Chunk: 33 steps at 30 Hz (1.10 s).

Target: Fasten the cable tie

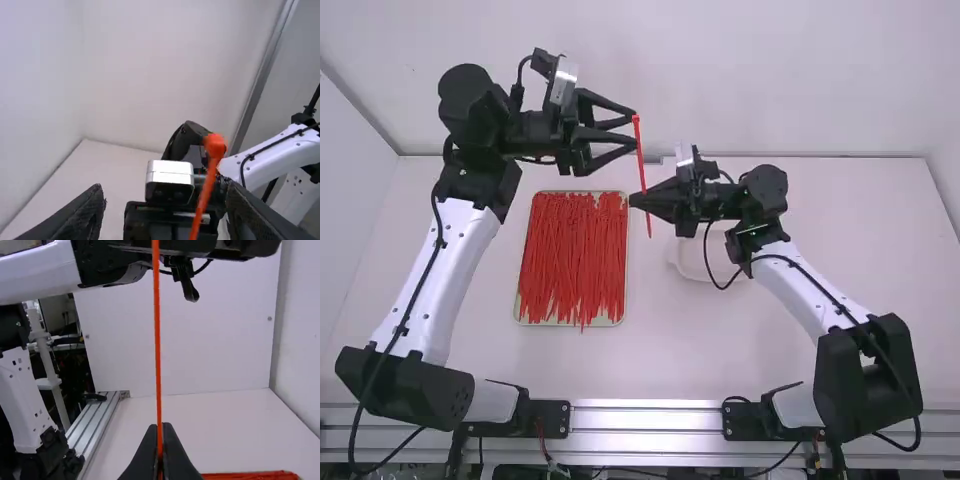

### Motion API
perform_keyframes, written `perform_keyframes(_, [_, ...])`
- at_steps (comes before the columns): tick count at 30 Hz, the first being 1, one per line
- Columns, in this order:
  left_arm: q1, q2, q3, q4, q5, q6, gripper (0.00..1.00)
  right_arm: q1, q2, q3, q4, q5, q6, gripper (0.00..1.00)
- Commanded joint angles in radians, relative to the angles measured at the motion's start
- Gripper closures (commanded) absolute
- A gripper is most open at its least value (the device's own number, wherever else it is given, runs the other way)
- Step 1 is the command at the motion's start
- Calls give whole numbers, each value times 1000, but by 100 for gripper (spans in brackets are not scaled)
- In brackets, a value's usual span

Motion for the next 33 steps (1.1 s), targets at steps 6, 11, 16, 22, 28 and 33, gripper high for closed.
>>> perform_keyframes(6, [-6,-3,-6,85,4,-55,58,3,4,26,23,61,25,100])
perform_keyframes(11, [-8,-3,-6,141,-33,-132,66,1,4,26,68,89,70,100])
perform_keyframes(16, [-8,-3,-6,165,-48,-150,68,1,4,26,79,100,69,100])
perform_keyframes(22, [-37,-3,-6,172,-49,-150,65,31,4,26,79,112,68,100])
perform_keyframes(28, [-39,-3,-6,179,-48,-150,62,34,4,26,79,115,66,100])
perform_keyframes(33, [-35,-3,-6,194,-47,-177,75,33,4,26,79,112,69,100])
